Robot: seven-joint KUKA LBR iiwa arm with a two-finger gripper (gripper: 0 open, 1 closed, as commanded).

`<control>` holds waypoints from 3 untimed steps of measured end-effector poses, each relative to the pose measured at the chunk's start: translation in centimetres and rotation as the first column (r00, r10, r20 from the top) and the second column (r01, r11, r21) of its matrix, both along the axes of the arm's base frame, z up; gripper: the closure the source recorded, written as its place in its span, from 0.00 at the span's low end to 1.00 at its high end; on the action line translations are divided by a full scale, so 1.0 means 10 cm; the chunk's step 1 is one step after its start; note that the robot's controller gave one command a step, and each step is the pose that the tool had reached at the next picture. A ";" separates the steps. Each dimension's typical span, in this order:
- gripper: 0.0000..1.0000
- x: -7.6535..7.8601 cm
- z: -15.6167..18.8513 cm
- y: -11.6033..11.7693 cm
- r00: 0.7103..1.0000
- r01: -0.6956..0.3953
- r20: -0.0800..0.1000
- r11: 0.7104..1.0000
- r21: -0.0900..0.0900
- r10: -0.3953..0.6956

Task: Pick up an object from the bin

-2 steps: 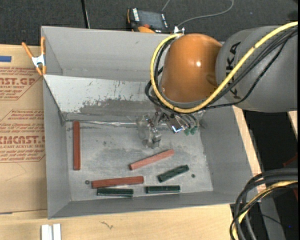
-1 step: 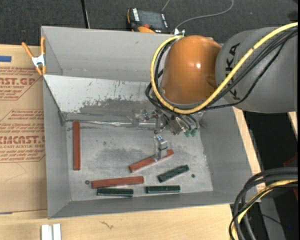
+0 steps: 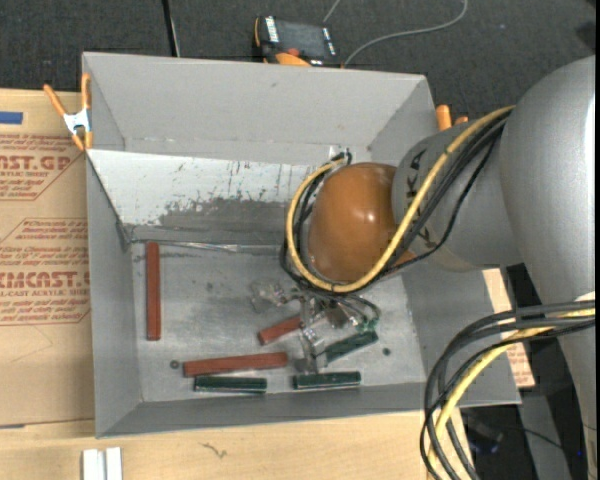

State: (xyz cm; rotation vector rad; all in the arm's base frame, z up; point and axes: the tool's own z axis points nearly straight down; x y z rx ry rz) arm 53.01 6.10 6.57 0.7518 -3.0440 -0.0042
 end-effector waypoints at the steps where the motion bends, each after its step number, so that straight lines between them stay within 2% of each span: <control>1: 1.00 0.03 0.04 0.00 1.000 0.001 0.007 1.000 0.001 -0.001; 2: 1.00 -0.06 1.39 0.13 0.999 -0.038 0.016 0.999 0.000 0.038; 3: 0.00 -0.08 1.35 0.12 0.999 -0.038 0.009 0.999 0.001 0.038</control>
Offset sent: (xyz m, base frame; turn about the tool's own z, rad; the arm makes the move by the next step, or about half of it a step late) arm 0.0000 0.0000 0.0000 0.0000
